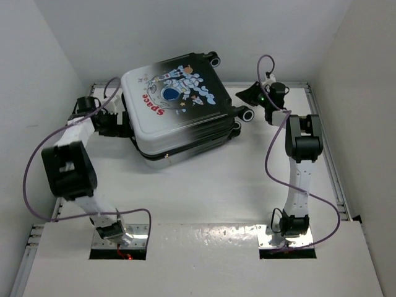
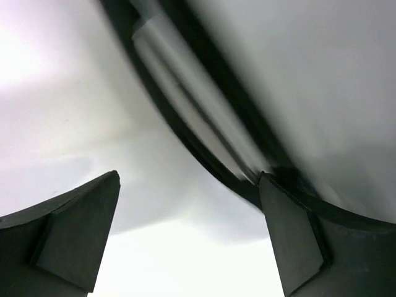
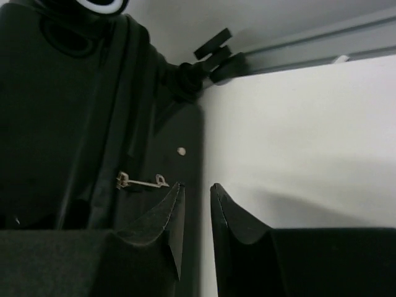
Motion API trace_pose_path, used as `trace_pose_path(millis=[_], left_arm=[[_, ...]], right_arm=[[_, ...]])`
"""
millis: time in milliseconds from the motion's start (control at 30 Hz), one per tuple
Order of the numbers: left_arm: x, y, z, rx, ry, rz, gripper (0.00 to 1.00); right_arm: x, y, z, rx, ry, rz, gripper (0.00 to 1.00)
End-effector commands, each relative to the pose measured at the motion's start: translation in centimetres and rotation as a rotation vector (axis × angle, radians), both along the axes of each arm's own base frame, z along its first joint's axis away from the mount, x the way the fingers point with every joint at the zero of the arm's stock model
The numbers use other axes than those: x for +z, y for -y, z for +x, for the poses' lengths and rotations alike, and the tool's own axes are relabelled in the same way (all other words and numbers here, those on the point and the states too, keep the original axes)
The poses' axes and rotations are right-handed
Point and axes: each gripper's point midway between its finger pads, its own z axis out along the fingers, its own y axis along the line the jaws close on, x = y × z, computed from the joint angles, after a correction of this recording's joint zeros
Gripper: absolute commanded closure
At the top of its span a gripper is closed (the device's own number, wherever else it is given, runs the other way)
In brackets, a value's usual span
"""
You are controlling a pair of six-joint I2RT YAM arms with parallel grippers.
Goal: Pack the luggage
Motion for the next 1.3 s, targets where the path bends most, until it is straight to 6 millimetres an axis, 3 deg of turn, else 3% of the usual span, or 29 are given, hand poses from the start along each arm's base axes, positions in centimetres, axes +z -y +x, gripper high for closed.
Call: trace_pose_path(millis=[0,67,100,167,200,233,333,433,467,500,533,600,667,700,733,767,833,867,933,967,1033,1067,1100,1133,1167,1200,1233,1267], left_arm=[[10.9,3.8,0.5,-0.191,0.410,0.003,0.00],[14.1,3.8,0.4,-0.094,0.468,-0.028,0.00],[14.4,3.9,0.5,-0.066,0.463,-0.060,0.00],[16.7,1.9,1.2,0.079,0.493,-0.072,0.00],[17.0,1.3,1.4,0.156,0.476,-0.092,0.00],[16.9,-0.5,1.9,0.254,0.481,-0.040,0.00],[15.9,-4.8,3.9,0.488,0.475,0.016,0.00],[13.4,-9.7,6.4,0.654,0.424,0.056,0.05],[14.1,-11.0,7.3,0.689,0.404,0.064,0.08],[13.1,-12.5,7.9,0.721,0.355,0.061,0.11],[7.8,-13.5,9.3,0.752,0.214,0.027,0.13],[7.3,-13.0,11.6,0.700,0.206,-0.029,0.15],[5.0,-10.5,13.5,0.595,0.190,-0.045,0.15],[5.5,-8.6,15.0,0.542,0.191,-0.067,0.15],[4.5,-7.6,15.7,0.539,0.155,-0.103,0.15],[1.9,-6.5,16.2,0.523,0.096,-0.130,0.15],[1.7,-3.5,17.7,0.458,0.098,-0.161,0.17],[1.2,-2.3,18.2,0.443,0.087,-0.179,0.17],[-0.3,1.3,19.5,0.360,0.057,-0.248,0.20],[-0.4,2.8,19.9,0.335,0.042,-0.298,0.20],[-0.7,5.3,21.9,0.273,0.060,-0.357,0.20],[-0.6,7.3,22.6,0.252,0.063,-0.396,0.21],[-0.1,8.9,23.2,0.202,0.079,-0.444,0.21],[0.2,10.9,25.1,0.153,0.143,-0.479,0.24],[0.2,11.9,25.9,0.154,0.150,-0.526,0.27],[2.8,12.7,27.7,0.108,0.253,-0.544,0.29],[2.8,14.5,28.1,0.063,0.276,-0.545,0.31],[1.2,14.5,28.7,0.060,0.285,-0.545,0.31]], right_arm=[[-0.4,-2.9,0.5,0.065,-0.118,0.064,0.77],[-1.5,-3.1,1.2,0.062,-0.170,0.083,0.79],[-1.7,-3.1,1.1,0.061,-0.181,0.083,0.79],[-3.2,-3.5,1.2,0.065,-0.237,0.094,0.80],[-3.5,-3.6,1.1,0.070,-0.242,0.080,0.80],[-3.7,-3.5,1.5,0.074,-0.227,0.054,0.80],[-5.6,-4.3,0.8,0.095,-0.311,0.045,0.80],[-7.3,-5.3,-0.8,0.141,-0.431,0.047,0.81],[-7.6,-5.6,-1.4,0.161,-0.455,0.053,0.81],[-7.8,-6.1,-2.4,0.175,-0.502,0.052,0.81],[-8.9,-6.5,-3.9,0.188,-0.559,0.055,0.83],[-8.7,-7.6,-6.1,0.236,-0.598,0.062,0.83],[-9.2,-8.3,-9.3,0.293,-0.648,0.065,0.84],[-8.5,-8.6,-10.2,0.314,-0.649,0.050,0.84],[-8.3,-8.9,-11.1,0.334,-0.657,0.051,0.84],[-7.7,-9.0,-13.3,0.352,-0.671,0.051,0.85],[-7.0,-9.3,-14.8,0.383,-0.660,0.051,0.86],[-5.8,-9.1,-16.8,0.396,-0.662,0.054,0.86],[-5.8,-8.9,-19.0,0.432,-0.655,0.040,0.86],[-3.4,-8.8,-20.2,0.466,-0.579,0.011,0.87],[-3.2,-8.6,-22.4,0.492,-0.577,-0.008,0.87],[-0.6,-8.6,-23.1,0.516,-0.489,-0.038,0.87],[-1.4,-8.4,-25.1,0.543,-0.498,-0.054,0.87],[1.4,-8.6,-25.8,0.569,-0.388,-0.094,0.87],[1.9,-8.7,-26.6,0.585,-0.362,-0.107,0.87],[1.8,-8.3,-28.1,0.595,-0.317,-0.150,0.87],[3.2,-8.6,-28.9,0.609,-0.257,-0.169,0.87],[2.5,-8.7,-30.4,0.626,-0.269,-0.181,0.87]])
